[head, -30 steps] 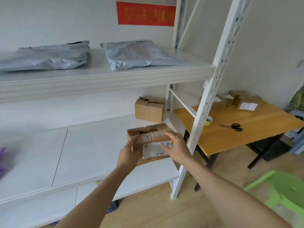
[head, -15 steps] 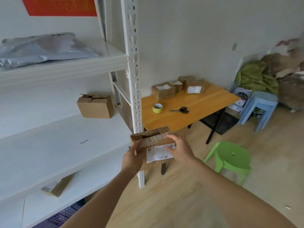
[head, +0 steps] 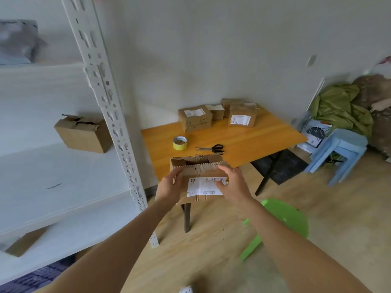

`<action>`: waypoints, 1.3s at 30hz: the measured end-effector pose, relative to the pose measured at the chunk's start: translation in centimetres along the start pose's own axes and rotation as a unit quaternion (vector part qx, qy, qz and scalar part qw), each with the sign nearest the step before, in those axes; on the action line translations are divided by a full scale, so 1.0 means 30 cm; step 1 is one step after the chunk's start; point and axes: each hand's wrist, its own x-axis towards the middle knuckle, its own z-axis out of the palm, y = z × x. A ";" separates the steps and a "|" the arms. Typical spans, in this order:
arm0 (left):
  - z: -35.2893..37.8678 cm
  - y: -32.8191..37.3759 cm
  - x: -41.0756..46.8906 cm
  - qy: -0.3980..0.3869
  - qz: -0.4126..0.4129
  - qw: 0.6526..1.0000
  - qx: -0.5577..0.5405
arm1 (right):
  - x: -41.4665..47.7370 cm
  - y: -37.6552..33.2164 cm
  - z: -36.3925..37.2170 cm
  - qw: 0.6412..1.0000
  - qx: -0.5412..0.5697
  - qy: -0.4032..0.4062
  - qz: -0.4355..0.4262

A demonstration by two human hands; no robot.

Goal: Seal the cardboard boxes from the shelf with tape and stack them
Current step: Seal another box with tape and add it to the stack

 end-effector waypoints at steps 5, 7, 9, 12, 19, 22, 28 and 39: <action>0.132 0.034 0.277 -0.001 -0.019 0.999 -0.035 | 0.276 0.093 -0.036 1.000 0.002 -0.001 0.003; 0.173 0.040 0.391 -0.005 -0.027 0.998 -0.058 | 0.389 0.116 -0.047 1.000 0.002 0.000 0.008; 0.214 0.040 0.503 -0.005 -0.044 0.996 -0.084 | 0.500 0.139 -0.056 1.000 -0.001 -0.011 0.016; 0.264 0.047 0.657 -0.022 -0.065 0.989 -0.128 | 0.658 0.170 -0.069 0.999 -0.007 -0.025 0.019; 0.349 0.063 0.992 -0.032 -0.096 0.984 -0.147 | 0.995 0.250 -0.071 0.999 -0.005 -0.045 0.027; 0.391 0.045 1.114 -0.026 -0.112 0.980 -0.160 | 1.130 0.286 -0.045 0.998 0.008 -0.062 0.021; 0.486 0.017 1.304 0.010 -0.159 0.972 -0.173 | 1.366 0.359 0.007 0.995 0.024 -0.100 0.009; 0.585 0.001 1.452 0.090 -0.227 0.947 -0.208 | 1.586 0.443 0.058 0.986 0.032 -0.165 -0.014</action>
